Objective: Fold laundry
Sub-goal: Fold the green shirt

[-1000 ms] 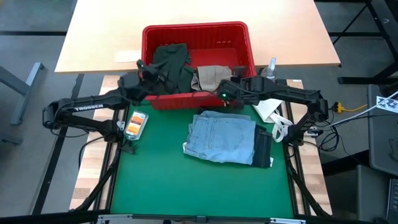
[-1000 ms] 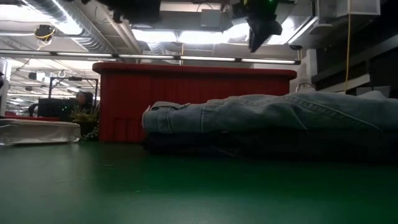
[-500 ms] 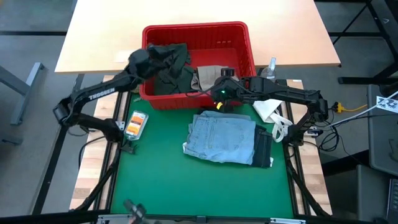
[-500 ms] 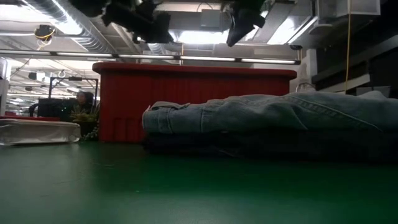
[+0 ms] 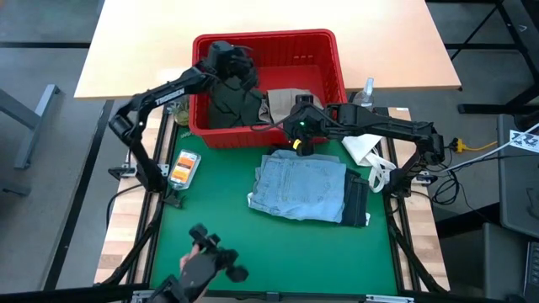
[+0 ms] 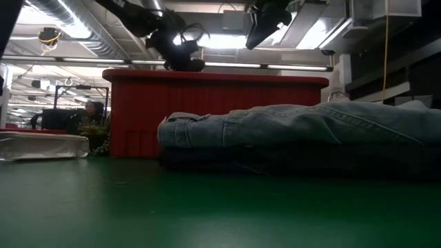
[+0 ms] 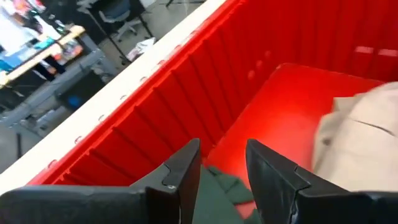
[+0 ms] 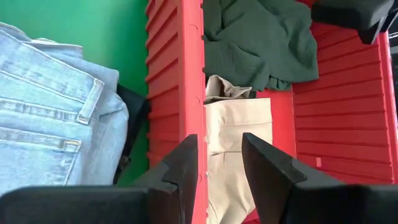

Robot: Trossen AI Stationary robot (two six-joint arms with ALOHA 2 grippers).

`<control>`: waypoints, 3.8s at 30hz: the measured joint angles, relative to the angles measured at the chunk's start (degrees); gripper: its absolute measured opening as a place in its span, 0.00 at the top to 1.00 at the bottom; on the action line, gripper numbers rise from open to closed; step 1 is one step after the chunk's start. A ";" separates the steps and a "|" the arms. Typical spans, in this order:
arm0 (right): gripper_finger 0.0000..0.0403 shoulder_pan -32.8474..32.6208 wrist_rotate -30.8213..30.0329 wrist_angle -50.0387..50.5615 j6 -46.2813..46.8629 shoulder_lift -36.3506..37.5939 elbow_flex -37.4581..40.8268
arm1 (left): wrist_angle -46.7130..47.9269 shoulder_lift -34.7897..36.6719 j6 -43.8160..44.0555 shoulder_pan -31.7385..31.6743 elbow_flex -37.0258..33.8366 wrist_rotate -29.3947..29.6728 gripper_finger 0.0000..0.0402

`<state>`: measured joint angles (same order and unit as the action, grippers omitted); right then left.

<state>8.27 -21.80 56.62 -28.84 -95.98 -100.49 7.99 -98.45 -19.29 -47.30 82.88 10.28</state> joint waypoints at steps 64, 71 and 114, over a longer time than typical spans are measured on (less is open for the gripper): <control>0.69 0.00 -0.01 0.28 0.00 0.00 0.00 | -1.75 -24.26 5.75 -10.15 0.16 3.16 0.43; 0.69 0.00 -0.01 0.28 0.02 0.00 0.00 | -1.99 -24.96 5.72 -11.09 0.27 0.29 0.44; 0.69 -0.07 -0.95 7.31 0.52 1.91 0.00 | -3.26 -25.44 32.80 -6.75 24.88 -41.81 0.99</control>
<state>8.21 -22.75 63.93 -28.32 -94.07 -100.49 4.73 -123.90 13.50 -54.05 107.76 -31.53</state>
